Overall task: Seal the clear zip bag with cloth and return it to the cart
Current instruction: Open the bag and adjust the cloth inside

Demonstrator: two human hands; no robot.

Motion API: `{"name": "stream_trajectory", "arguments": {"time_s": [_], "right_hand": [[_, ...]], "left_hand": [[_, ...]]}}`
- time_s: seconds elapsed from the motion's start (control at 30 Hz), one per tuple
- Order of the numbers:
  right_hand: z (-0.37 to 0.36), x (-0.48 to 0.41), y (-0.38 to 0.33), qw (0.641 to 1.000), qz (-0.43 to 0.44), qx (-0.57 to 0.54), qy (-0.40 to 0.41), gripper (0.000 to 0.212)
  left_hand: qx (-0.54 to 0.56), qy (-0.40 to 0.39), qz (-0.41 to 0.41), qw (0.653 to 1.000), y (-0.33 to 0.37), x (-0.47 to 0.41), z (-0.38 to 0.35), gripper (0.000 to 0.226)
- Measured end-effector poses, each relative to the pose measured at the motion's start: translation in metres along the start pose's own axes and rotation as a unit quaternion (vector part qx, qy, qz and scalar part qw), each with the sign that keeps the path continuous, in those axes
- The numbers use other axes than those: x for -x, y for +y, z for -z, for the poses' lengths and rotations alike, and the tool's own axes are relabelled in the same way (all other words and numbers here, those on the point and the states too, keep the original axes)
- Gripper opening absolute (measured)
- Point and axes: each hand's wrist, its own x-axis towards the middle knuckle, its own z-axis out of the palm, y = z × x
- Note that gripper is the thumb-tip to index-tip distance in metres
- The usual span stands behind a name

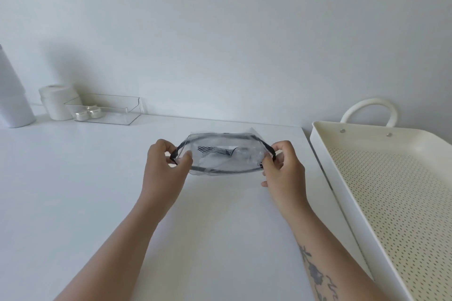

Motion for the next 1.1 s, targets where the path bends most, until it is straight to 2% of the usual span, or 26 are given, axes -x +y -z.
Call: {"name": "stream_trajectory", "arguments": {"time_s": [0.1, 0.2, 0.37, 0.5, 0.57, 0.63, 0.73, 0.8, 0.9, 0.97, 1.1], "right_hand": [[0.006, -0.002, -0.002, 0.992, -0.074, -0.082, -0.057, 0.009], [0.008, -0.002, -0.002, 0.971, -0.102, -0.163, -0.144, 0.017], [0.009, -0.003, -0.001, 0.979, -0.038, -0.15, -0.134, 0.018], [0.01, -0.005, 0.001, 0.972, -0.041, -0.168, -0.157, 0.006], [0.01, -0.006, 0.002, 0.976, -0.044, -0.162, -0.139, 0.009], [0.01, -0.007, 0.004, 0.983, -0.039, -0.134, -0.116, 0.011], [0.008, -0.007, 0.003, 0.993, -0.023, -0.07, -0.089, 0.014], [0.004, -0.004, 0.001, 0.998, 0.021, 0.007, -0.062, 0.018], [-0.006, 0.003, -0.003, 0.987, 0.113, 0.113, 0.004, 0.019], [-0.01, 0.008, -0.008, 0.983, 0.143, 0.113, 0.024, 0.013], [-0.012, 0.007, -0.014, 0.992, 0.103, -0.005, -0.067, 0.019]], "left_hand": [[0.107, -0.052, 0.054, 0.991, 0.001, -0.004, 0.007, 0.042], [0.122, -0.08, 0.045, 0.988, 0.0, -0.007, 0.012, 0.042], [0.177, -0.135, 0.042, 0.974, -0.001, -0.01, 0.021, 0.056], [0.199, -0.173, 0.028, 0.964, 0.0, -0.012, 0.024, 0.041], [0.172, -0.193, 0.022, 0.966, -0.003, -0.012, 0.025, 0.035], [0.098, -0.17, 0.009, 0.98, -0.005, -0.012, 0.022, 0.033], [-0.021, -0.063, -0.045, 0.997, -0.006, -0.01, 0.013, 0.04], [-0.057, -0.007, -0.078, 0.995, -0.005, -0.008, 0.009, 0.043], [-0.087, 0.035, -0.091, 0.991, -0.005, -0.007, 0.007, 0.04], [-0.09, 0.051, -0.092, 0.99, -0.005, -0.007, 0.007, 0.036], [-0.059, 0.061, -0.092, 0.992, -0.003, -0.009, 0.009, 0.031]]}}
